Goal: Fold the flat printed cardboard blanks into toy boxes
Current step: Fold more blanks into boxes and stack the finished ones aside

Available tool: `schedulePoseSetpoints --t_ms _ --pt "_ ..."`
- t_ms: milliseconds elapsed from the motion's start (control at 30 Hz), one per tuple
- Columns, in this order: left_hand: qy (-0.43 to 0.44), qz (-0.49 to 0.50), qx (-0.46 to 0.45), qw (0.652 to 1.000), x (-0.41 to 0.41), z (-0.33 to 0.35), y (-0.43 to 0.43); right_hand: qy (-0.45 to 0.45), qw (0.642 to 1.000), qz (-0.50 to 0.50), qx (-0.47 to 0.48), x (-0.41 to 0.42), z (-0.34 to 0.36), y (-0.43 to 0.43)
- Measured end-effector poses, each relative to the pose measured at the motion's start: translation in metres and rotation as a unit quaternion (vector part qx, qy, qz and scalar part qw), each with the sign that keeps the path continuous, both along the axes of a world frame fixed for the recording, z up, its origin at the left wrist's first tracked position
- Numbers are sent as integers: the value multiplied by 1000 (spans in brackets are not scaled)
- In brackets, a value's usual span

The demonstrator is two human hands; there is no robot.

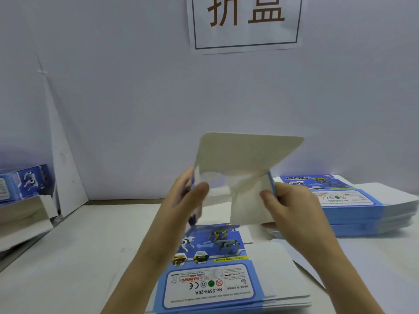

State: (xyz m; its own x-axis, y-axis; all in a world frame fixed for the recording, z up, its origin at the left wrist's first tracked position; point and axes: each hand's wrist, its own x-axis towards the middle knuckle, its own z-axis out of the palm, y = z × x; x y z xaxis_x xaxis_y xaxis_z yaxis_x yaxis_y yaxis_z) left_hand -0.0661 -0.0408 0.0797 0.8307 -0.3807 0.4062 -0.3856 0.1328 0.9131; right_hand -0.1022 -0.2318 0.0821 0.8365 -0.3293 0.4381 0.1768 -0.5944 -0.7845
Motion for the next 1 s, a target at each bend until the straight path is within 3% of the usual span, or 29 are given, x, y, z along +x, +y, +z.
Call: schedulePoseSetpoints --t_ms 200,400,600,700,767,867,1000 --pt "73 22 -35 996 2 2 15 21 996 16 -80 3 -7 15" --pt "59 59 24 996 -3 9 15 -1 998 -30 -50 3 -6 13" --pt "71 77 -1 994 -1 11 20 -8 993 -14 -116 1 -9 22" --pt "61 119 44 990 5 10 23 -9 994 -5 -108 1 -10 27" --pt "11 221 93 971 6 4 19 -23 992 -6 -121 0 -11 29" --pt "-123 422 182 879 1 -6 9 -52 988 -14 -145 -1 -11 35" --pt "-152 423 178 875 0 -7 4 -62 997 16 -32 -3 -7 35"
